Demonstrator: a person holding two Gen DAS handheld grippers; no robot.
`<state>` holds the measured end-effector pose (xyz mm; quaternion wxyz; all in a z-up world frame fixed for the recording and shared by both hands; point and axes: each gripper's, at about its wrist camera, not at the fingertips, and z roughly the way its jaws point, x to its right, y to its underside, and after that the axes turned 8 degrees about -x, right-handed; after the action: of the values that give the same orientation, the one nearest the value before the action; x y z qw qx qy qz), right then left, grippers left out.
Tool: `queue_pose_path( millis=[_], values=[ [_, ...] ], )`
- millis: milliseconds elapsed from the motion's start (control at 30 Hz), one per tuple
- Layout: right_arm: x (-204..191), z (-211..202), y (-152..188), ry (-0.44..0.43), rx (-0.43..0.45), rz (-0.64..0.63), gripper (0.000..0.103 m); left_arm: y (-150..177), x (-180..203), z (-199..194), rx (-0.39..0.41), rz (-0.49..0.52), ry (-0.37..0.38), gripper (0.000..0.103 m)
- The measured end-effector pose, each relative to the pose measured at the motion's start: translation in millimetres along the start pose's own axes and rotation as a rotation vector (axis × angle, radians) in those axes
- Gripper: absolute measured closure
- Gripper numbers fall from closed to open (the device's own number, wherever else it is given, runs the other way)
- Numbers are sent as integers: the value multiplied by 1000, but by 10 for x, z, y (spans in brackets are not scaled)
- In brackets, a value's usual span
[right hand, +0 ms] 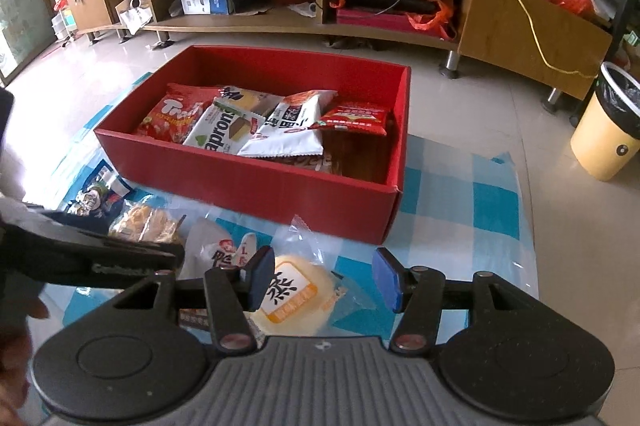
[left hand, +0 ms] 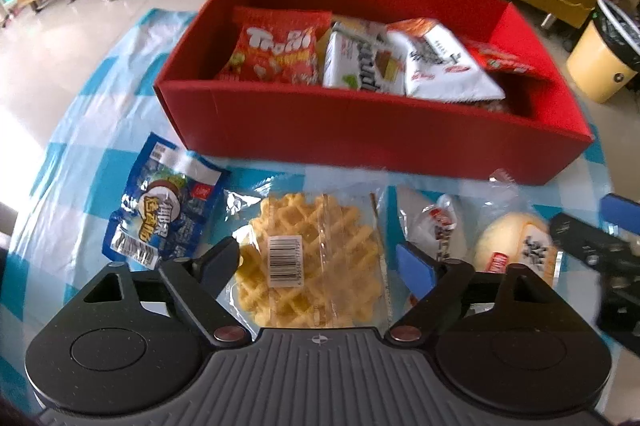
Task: Organize snacks
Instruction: 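Move left tool over the waffle bag while right tool moves over the round bun bag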
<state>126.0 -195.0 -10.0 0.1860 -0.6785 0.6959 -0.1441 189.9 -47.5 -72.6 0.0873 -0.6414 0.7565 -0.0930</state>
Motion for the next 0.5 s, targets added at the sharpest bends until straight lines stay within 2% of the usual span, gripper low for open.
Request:
queue_pose_path(
  millis=[167,267,500],
  values=[
    [48,52,-33,-11,-13,22,51,-48,-66,167,-34,-36,-20,14],
    [57,124,-30,-13,-40,25,51,-12,-82,98,-25,-22,-8,20],
    [152,188,14,-15,-78,67,51,271,-142,-104,-52,2,43,21]
  ],
)
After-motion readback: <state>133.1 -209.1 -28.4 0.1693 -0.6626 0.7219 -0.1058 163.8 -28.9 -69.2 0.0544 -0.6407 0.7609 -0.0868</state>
